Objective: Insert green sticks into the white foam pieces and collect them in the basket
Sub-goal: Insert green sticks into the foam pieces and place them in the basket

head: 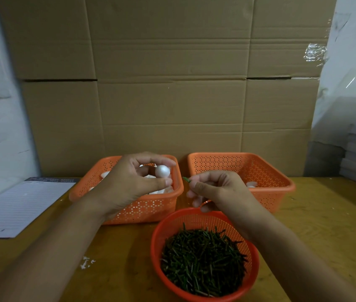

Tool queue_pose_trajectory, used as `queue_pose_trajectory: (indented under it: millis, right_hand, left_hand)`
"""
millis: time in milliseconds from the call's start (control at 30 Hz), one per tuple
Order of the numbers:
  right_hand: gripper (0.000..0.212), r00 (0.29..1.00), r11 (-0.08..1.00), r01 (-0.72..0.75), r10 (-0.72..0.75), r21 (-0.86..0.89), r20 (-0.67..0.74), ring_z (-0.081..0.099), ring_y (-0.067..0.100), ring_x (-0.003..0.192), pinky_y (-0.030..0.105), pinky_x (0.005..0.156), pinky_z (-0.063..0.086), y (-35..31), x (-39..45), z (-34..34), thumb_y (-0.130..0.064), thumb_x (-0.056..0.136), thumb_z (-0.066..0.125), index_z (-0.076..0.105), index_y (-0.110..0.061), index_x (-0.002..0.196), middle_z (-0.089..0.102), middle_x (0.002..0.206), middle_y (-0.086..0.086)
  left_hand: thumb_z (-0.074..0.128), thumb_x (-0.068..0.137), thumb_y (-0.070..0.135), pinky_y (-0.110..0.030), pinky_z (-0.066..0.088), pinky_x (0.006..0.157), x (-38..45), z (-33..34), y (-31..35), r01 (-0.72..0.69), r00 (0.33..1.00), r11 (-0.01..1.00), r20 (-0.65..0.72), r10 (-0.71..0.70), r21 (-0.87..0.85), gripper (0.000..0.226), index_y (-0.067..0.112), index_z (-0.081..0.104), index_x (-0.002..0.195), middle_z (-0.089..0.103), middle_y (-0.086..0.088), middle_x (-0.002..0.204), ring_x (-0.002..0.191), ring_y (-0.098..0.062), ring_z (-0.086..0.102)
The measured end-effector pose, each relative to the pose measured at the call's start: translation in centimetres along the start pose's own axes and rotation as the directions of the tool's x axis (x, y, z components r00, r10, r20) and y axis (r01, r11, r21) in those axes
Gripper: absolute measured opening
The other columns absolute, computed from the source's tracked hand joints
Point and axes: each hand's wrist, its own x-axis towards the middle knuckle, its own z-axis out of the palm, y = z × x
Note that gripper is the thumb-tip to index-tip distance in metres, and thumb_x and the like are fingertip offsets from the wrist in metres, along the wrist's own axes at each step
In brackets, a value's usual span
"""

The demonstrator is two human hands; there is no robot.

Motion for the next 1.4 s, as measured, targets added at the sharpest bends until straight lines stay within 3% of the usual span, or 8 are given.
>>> queue_pose_trajectory:
  millis: [133,267,400,500,667,800,1167,1400]
  right_hand:
    - [0.007,1.0,1.0,-0.001,0.001,-0.011,-0.004,0.064,0.012,0.062,0.021,0.054,0.05,0.01,-0.02,-0.02,-0.009,0.094,0.065,0.071,-0.007,0.096,0.074,0.077,0.005]
    - [0.008,1.0,1.0,-0.001,0.001,-0.019,-0.001,0.064,0.013,0.063,0.021,0.055,0.051,-0.18,-0.13,0.02,-0.009,0.094,0.064,0.071,-0.005,0.097,0.074,0.077,0.005]
    - [0.009,1.0,1.0,-0.004,0.004,-0.019,-0.004,0.064,0.013,0.063,0.021,0.055,0.051,-0.33,-0.21,0.06,-0.008,0.094,0.063,0.071,-0.004,0.098,0.073,0.077,0.004]
    - [0.01,1.0,1.0,-0.008,0.008,-0.02,-0.002,0.064,0.013,0.063,0.021,0.055,0.051,-0.4,-0.27,0.06,-0.008,0.095,0.063,0.071,-0.004,0.099,0.073,0.077,0.005]
    - [0.01,1.0,1.0,-0.015,0.015,-0.015,0.005,0.065,0.013,0.063,0.021,0.054,0.051,-0.42,-0.28,0.06,-0.008,0.095,0.062,0.07,-0.003,0.1,0.074,0.077,0.005]
    - [0.01,1.0,1.0,-0.013,0.014,-0.018,0.002,0.065,0.014,0.063,0.021,0.054,0.051,-0.44,-0.27,0.06,-0.008,0.095,0.063,0.07,-0.003,0.099,0.074,0.077,0.005]
    - [0.01,1.0,1.0,-0.02,0.02,-0.024,0.002,0.065,0.015,0.065,0.021,0.056,0.051,-0.54,-0.43,0.08,-0.008,0.095,0.062,0.07,-0.003,0.101,0.074,0.079,0.005]
    - [0.012,1.0,0.999,-0.004,0.004,0.036,0.018,0.072,0.014,0.071,0.02,0.056,0.054,-0.8,-0.45,0.39,-0.004,0.095,0.061,0.067,-0.005,0.106,0.077,0.086,0.006]
  left_hand:
    - [0.078,0.075,-0.009,-0.013,0.051,0.074,-0.02,0.13,0.18,-0.032,0.999,0.998,-0.001,0.032,0.045,0.031,0.018,0.079,0.091,0.067,0.019,0.088,0.093,-0.003,0.068]
    - [0.078,0.075,-0.008,-0.011,0.05,0.075,0.04,-0.06,0.02,-0.04,0.999,0.996,-0.007,0.04,0.077,0.032,0.021,0.08,0.09,0.064,0.024,0.084,0.092,0.0,0.067]
    - [0.079,0.078,0.003,-0.017,0.054,0.083,0.2,-0.33,-0.16,-0.023,0.999,0.997,-0.028,0.025,0.073,0.031,0.028,0.08,0.096,0.073,0.013,0.101,0.102,-0.008,0.069]
    - [0.083,0.074,0.03,-0.021,0.057,0.075,0.24,-0.38,0.01,0.036,0.999,0.999,-0.033,-0.037,-0.027,0.031,0.035,0.077,0.103,0.076,0.001,0.104,0.097,-0.014,0.071]
    - [0.073,0.078,0.04,-0.024,0.055,0.065,0.39,-0.06,0.2,0.09,0.996,0.966,0.027,-0.086,-0.243,0.045,0.022,0.07,0.119,0.074,-0.009,0.103,0.083,-0.014,0.067]
    - [0.069,0.081,0.046,-0.025,0.054,0.062,0.48,-0.23,0.23,0.124,0.992,0.921,0.059,-0.11,-0.368,0.043,0.016,0.075,0.111,0.07,-0.007,0.09,0.076,-0.013,0.065]
    - [0.067,0.082,0.05,-0.024,0.055,0.064,0.61,-0.46,0.11,0.172,0.984,0.893,0.11,-0.138,-0.417,0.046,0.015,0.076,0.11,0.067,-0.001,0.081,0.071,-0.009,0.062]
    - [0.078,0.075,0.027,-0.025,0.056,0.065,0.4,-0.37,0.0,0.174,0.984,0.903,0.106,-0.144,-0.393,0.044,0.019,0.071,0.118,0.073,-0.012,0.112,0.084,-0.016,0.069]
